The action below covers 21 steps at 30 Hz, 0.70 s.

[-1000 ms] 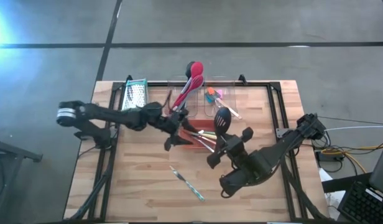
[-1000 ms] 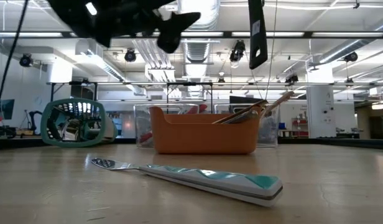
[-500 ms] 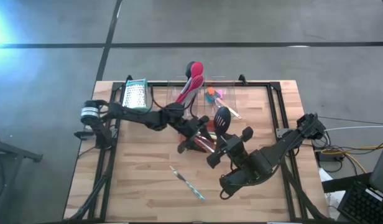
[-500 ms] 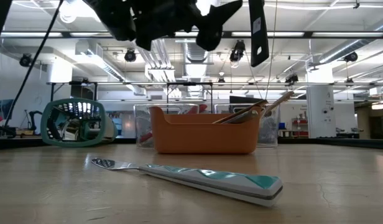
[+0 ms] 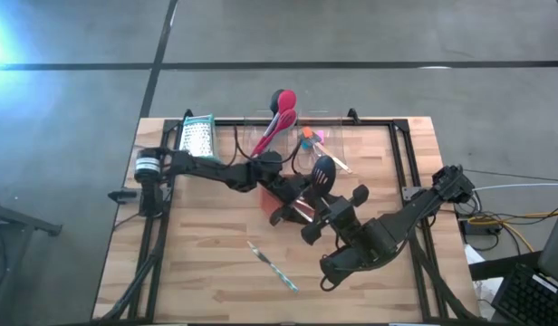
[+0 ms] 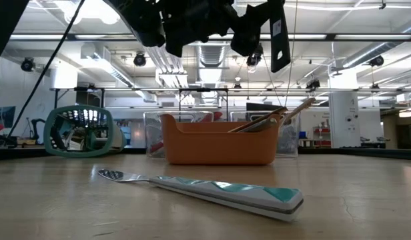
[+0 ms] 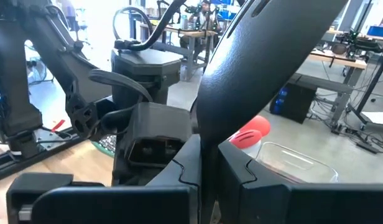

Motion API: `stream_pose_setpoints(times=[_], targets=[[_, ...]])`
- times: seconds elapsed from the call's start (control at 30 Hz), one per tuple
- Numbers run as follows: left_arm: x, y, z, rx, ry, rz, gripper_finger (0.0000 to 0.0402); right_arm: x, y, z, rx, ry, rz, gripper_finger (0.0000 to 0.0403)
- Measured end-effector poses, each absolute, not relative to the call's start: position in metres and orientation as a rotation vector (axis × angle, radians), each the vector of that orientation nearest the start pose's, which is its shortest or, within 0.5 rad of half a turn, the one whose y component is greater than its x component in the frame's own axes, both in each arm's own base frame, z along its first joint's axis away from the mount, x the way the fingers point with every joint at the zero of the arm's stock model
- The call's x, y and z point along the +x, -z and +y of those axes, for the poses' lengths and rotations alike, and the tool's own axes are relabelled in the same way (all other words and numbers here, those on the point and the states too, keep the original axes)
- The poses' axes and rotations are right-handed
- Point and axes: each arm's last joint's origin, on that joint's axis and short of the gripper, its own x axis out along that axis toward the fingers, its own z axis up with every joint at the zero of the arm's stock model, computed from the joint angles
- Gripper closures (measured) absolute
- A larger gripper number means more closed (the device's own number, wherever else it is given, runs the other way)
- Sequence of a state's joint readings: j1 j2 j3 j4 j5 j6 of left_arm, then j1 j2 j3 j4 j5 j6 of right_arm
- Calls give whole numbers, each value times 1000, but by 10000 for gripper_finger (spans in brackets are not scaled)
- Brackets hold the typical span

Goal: Pick & Place Kitchen Items
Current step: Put the black serving spoon into the left transparent bin

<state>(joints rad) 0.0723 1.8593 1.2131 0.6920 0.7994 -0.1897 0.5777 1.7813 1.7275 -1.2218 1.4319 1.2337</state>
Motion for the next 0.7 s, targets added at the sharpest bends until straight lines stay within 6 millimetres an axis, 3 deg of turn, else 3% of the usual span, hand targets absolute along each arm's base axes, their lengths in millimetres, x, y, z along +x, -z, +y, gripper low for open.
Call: stream_pose_setpoints(times=[0.13,0.33,0.7], targets=[[416,-263,8,-141,732,5,210,304,-340,164,24,948,143,390],[416,-264,9,-119,720,-20,366,304,-340,164,33,948,134,390],[415,-264,10,-148,723,-8,376,300,-342,170,35,921,151,381]])
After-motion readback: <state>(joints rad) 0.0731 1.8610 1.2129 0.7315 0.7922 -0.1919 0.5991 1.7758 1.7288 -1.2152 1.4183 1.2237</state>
